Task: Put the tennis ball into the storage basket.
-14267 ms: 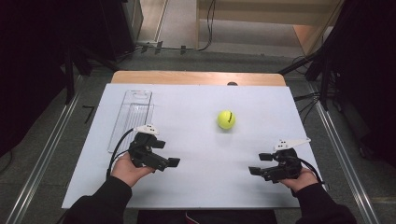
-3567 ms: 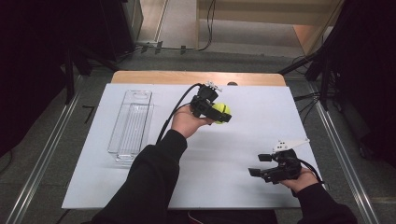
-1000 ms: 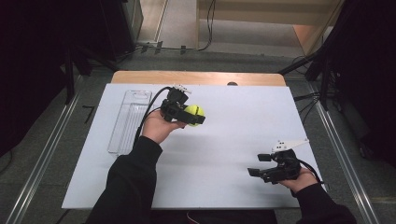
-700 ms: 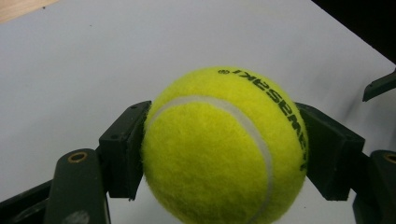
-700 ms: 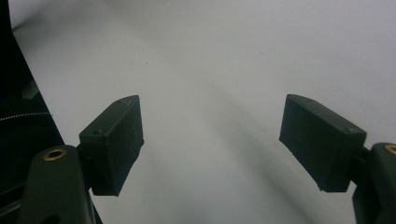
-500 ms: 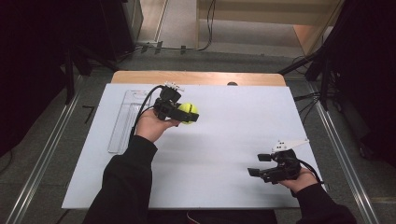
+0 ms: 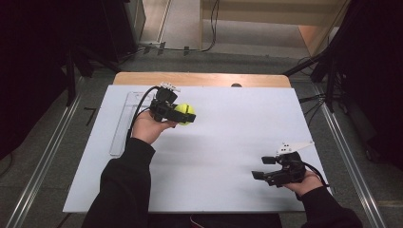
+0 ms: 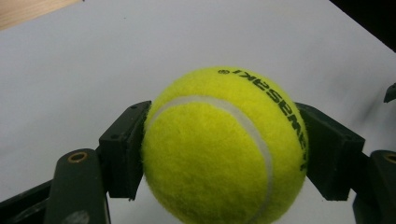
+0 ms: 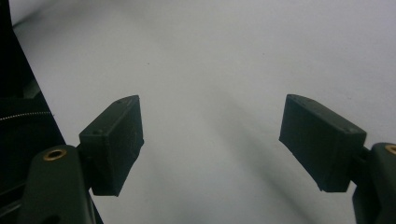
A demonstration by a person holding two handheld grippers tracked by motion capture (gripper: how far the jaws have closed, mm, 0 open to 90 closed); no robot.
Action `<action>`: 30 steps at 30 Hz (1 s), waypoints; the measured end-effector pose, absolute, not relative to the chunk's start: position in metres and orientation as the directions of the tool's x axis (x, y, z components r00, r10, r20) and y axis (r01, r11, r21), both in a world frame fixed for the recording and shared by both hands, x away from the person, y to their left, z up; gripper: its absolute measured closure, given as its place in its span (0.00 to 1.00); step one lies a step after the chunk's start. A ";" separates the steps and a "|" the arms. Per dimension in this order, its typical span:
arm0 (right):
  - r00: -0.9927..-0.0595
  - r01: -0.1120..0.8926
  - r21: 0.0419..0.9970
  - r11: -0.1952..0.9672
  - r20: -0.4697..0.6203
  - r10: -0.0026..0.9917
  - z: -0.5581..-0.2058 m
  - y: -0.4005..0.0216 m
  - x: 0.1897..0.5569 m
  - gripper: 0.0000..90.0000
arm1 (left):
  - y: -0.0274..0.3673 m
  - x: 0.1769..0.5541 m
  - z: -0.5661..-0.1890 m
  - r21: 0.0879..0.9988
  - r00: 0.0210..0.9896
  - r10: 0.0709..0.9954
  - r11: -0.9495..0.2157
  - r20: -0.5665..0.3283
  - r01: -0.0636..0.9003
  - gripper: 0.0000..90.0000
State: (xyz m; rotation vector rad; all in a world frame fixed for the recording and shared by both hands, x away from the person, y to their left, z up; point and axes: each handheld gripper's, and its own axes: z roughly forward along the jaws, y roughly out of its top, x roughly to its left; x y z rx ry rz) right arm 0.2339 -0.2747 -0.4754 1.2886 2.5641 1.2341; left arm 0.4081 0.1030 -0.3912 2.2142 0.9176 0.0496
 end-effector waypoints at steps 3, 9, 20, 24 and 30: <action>-0.660 0.671 0.655 0.348 0.312 0.684 -0.475 -0.275 0.234 0.22 | 0.107 0.409 -0.391 0.641 0.738 0.635 -0.474 -0.227 0.604 0.30; -0.664 0.666 0.658 0.350 0.309 0.681 -0.475 -0.274 0.234 0.22 | 0.115 0.410 -0.390 0.638 0.730 0.643 -0.466 -0.231 0.613 0.30; -0.667 0.663 0.662 0.351 0.308 0.679 -0.475 -0.274 0.235 0.22 | 0.127 0.411 -0.389 0.639 0.711 0.665 -0.449 -0.227 0.624 0.30; -0.666 0.664 0.660 0.352 0.309 0.679 -0.475 -0.273 0.235 0.22 | 0.131 0.412 -0.390 0.638 0.706 0.671 -0.446 -0.225 0.628 0.30; -0.668 0.663 0.661 0.353 0.308 0.678 -0.475 -0.273 0.235 0.22 | 0.140 0.413 -0.389 0.639 0.694 0.681 -0.429 -0.235 0.638 0.30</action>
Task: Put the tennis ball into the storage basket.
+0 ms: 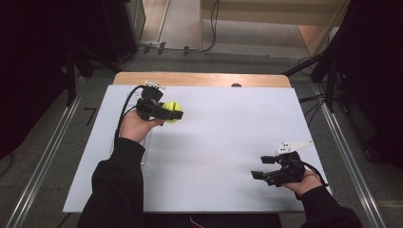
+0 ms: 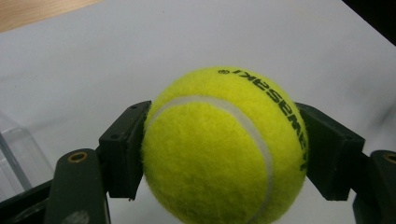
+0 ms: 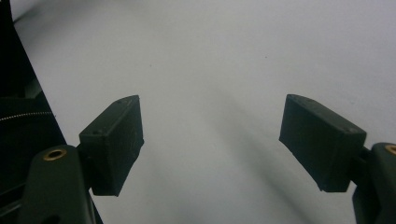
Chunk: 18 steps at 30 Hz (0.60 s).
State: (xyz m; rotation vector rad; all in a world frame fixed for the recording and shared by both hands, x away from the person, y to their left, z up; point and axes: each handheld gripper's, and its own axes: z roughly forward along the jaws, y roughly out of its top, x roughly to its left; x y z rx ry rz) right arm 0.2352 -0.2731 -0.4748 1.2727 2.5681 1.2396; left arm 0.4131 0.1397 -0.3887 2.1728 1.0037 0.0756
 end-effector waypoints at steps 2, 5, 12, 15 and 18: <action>-0.667 0.664 0.659 0.353 0.308 0.678 -0.475 -0.273 0.235 0.22 | 0.142 0.413 -0.388 0.639 0.688 0.685 -0.423 -0.238 0.642 0.30; -0.666 0.665 0.658 0.353 0.308 0.679 -0.475 -0.273 0.235 0.22 | 0.145 0.414 -0.388 0.636 0.682 0.690 -0.418 -0.242 0.649 0.30; -0.666 0.665 0.658 0.354 0.307 0.680 -0.475 -0.273 0.235 0.22 | 0.154 0.414 -0.385 0.641 0.668 0.707 -0.405 -0.233 0.652 0.30; -0.665 0.665 0.658 0.353 0.308 0.680 -0.475 -0.273 0.235 0.22 | 0.159 0.414 -0.383 0.645 0.659 0.717 -0.397 -0.226 0.653 0.30; -0.665 0.665 0.657 0.354 0.307 0.681 -0.475 -0.273 0.235 0.22 | 0.164 0.414 -0.382 0.649 0.648 0.728 -0.386 -0.223 0.656 0.30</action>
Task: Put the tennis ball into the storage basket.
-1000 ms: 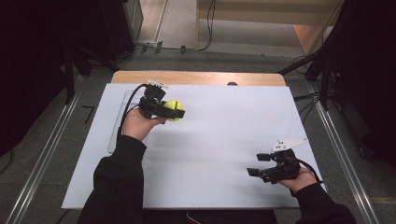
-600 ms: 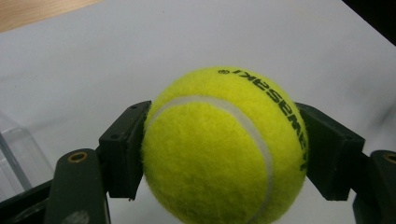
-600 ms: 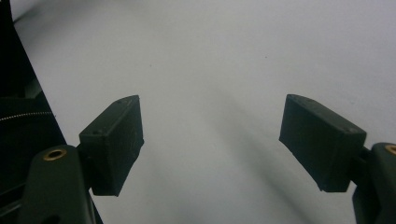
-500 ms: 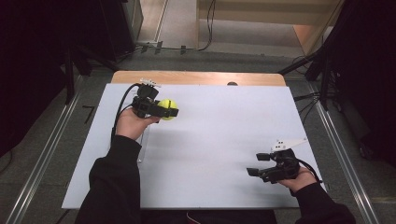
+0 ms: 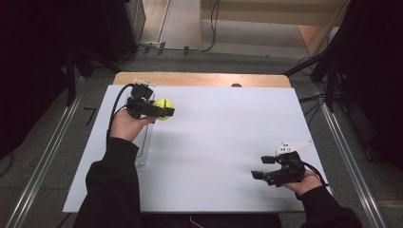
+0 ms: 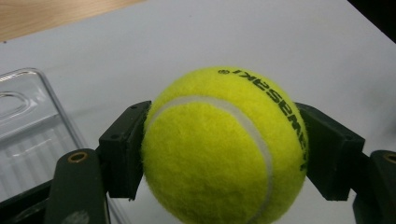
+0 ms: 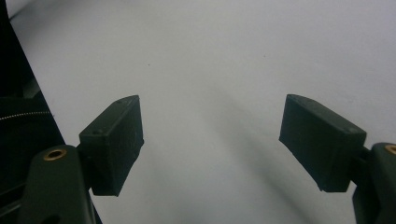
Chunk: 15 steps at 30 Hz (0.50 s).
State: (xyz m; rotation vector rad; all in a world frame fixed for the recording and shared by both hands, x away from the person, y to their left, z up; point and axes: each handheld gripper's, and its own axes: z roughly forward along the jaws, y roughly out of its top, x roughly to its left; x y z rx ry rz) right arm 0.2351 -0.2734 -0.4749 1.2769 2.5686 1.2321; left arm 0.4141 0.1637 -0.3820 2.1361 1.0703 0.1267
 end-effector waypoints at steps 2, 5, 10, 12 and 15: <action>-0.665 0.665 0.658 0.353 0.306 0.682 -0.475 -0.273 0.235 0.22 | 0.167 0.414 -0.381 0.652 0.646 0.731 -0.382 -0.220 0.655 0.30; -0.665 0.665 0.658 0.353 0.308 0.681 -0.475 -0.273 0.235 0.22 | 0.170 0.414 -0.380 0.655 0.639 0.740 -0.379 -0.210 0.654 0.30; -0.665 0.665 0.658 0.353 0.307 0.681 -0.475 -0.273 0.235 0.22 | 0.176 0.414 -0.380 0.654 0.626 0.755 -0.375 -0.197 0.657 0.30; -0.665 0.664 0.659 0.353 0.307 0.680 -0.475 -0.273 0.235 0.22 | 0.178 0.415 -0.380 0.655 0.618 0.762 -0.368 -0.194 0.660 0.30; -0.666 0.663 0.659 0.354 0.305 0.681 -0.475 -0.273 0.235 0.22 | 0.183 0.415 -0.380 0.658 0.609 0.769 -0.358 -0.195 0.662 0.30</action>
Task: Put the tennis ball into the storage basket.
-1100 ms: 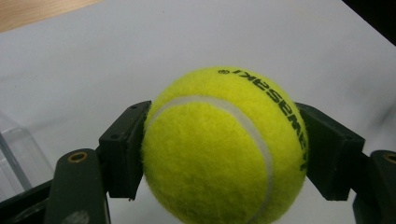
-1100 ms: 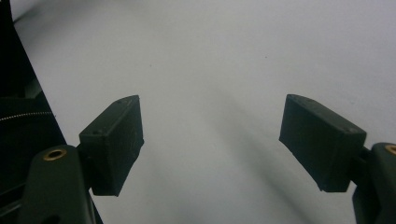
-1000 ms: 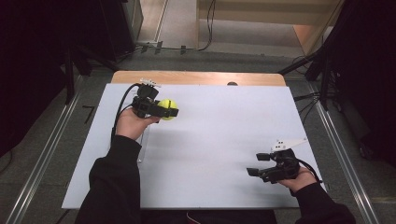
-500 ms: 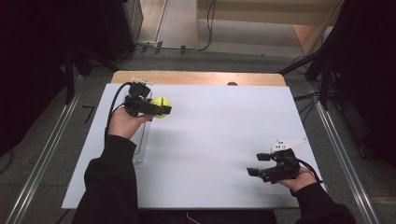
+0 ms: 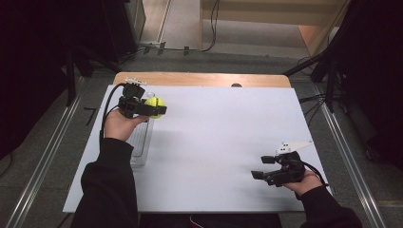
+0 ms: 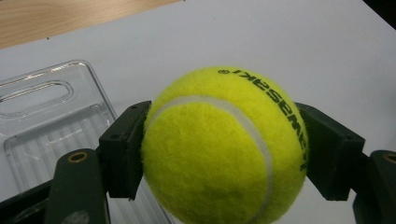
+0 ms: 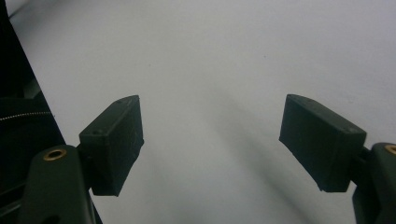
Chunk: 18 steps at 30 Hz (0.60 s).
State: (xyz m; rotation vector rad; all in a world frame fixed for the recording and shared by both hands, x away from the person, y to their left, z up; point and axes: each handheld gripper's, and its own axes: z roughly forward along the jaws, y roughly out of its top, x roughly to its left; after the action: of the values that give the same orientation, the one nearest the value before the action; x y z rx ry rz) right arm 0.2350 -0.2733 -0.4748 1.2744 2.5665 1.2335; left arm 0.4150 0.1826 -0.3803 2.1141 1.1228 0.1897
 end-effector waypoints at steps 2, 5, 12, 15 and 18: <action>-0.666 0.664 0.659 0.354 0.306 0.680 -0.475 -0.273 0.235 0.22 | 0.186 0.415 -0.381 0.660 0.604 0.773 -0.351 -0.197 0.664 0.30; -0.667 0.663 0.660 0.354 0.305 0.680 -0.475 -0.273 0.235 0.22 | 0.189 0.416 -0.382 0.660 0.597 0.778 -0.347 -0.194 0.666 0.30; -0.667 0.663 0.660 0.353 0.306 0.679 -0.475 -0.273 0.235 0.22 | 0.196 0.417 -0.383 0.656 0.579 0.795 -0.343 -0.178 0.672 0.30; -0.667 0.663 0.660 0.354 0.306 0.680 -0.475 -0.273 0.235 0.22 | 0.199 0.417 -0.383 0.658 0.568 0.804 -0.334 -0.175 0.675 0.30; -0.667 0.663 0.660 0.353 0.306 0.679 -0.474 -0.273 0.235 0.22 | 0.204 0.417 -0.384 0.659 0.554 0.814 -0.320 -0.176 0.680 0.30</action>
State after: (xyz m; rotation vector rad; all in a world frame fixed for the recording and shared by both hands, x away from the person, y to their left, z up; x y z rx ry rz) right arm 0.2347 -0.2731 -0.4745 1.2734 2.5675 1.2362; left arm 0.4172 0.2039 -0.3836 2.0858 1.1965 0.2432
